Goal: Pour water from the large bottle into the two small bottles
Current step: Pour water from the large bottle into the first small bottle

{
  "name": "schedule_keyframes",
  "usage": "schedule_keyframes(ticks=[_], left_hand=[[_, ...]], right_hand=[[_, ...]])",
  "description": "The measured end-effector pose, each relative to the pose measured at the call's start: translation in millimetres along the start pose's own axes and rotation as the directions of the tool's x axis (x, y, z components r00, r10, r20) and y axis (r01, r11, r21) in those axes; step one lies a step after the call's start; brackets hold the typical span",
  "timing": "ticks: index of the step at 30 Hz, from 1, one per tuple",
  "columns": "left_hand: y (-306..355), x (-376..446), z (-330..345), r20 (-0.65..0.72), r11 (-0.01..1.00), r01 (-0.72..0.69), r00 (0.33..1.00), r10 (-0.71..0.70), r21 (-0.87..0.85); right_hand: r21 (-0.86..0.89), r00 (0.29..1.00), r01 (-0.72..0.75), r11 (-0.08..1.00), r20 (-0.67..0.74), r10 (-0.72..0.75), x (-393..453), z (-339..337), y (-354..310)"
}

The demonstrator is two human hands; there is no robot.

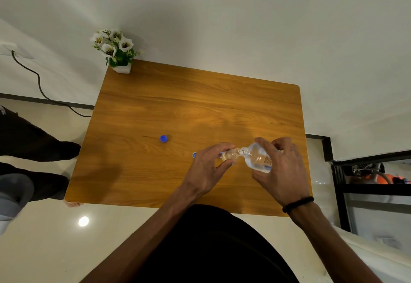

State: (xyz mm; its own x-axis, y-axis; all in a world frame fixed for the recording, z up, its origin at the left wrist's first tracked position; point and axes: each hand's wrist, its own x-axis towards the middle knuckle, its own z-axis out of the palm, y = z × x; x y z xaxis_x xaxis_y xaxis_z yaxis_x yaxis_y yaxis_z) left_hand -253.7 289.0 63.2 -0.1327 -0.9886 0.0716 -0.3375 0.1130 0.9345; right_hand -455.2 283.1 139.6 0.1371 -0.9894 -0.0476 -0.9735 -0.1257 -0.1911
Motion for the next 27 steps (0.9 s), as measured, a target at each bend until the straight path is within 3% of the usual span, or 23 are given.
schedule_keyframes(ticks=[27], left_hand=[[-2.8, 1.6, 3.2, -0.006, 1.000, -0.013, 1.000, 0.013, -0.008]], right_hand=[[-0.011, 1.000, 0.004, 1.000, -0.006, -0.004, 3.2, -1.0, 0.6]])
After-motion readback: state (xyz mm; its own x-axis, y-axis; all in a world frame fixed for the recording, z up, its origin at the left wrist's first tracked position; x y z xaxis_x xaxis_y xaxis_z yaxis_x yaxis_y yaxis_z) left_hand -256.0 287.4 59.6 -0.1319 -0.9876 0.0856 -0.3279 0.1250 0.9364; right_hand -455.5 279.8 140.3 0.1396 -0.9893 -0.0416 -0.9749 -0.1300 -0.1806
